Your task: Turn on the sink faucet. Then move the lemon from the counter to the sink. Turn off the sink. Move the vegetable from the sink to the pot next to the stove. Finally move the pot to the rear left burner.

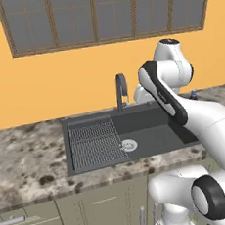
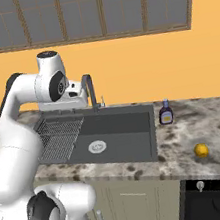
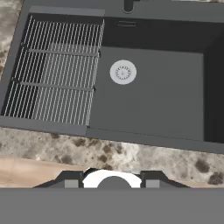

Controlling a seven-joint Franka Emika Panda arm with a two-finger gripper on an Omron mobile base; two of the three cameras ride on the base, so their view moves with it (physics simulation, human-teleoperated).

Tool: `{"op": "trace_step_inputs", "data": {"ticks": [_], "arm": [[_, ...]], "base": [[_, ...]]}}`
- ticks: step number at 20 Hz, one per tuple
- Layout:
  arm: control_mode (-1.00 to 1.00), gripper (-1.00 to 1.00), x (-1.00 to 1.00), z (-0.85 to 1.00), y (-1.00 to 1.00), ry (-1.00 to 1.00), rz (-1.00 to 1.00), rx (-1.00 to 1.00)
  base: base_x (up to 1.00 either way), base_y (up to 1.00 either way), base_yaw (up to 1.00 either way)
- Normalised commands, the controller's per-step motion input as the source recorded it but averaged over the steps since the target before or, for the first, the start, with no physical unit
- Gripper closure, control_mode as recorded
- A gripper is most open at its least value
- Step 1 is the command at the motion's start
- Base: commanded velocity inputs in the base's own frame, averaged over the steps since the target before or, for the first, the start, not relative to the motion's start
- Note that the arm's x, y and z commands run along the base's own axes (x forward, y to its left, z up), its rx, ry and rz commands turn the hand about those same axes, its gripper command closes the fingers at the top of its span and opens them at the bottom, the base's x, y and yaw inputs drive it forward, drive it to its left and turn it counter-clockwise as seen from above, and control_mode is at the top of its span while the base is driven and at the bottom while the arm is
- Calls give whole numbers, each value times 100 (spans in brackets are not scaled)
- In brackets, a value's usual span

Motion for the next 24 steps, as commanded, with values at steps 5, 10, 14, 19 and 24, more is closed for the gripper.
{"op": "trace_step_inputs", "data": {"ticks": [5,10,14,19,24], "arm": [[100,-100,0,0,-1,0,0,0],[100,-100,0,0,0,0,0,0],[100,-100,0,0,0,0,0,0],[100,-100,0,0,0,0,0,0],[100,-100,0,0,0,0,0,0]], "base": [[0,-41,0],[0,-62,0],[9,-51,0],[31,-37,-4],[55,-7,-9]]}}
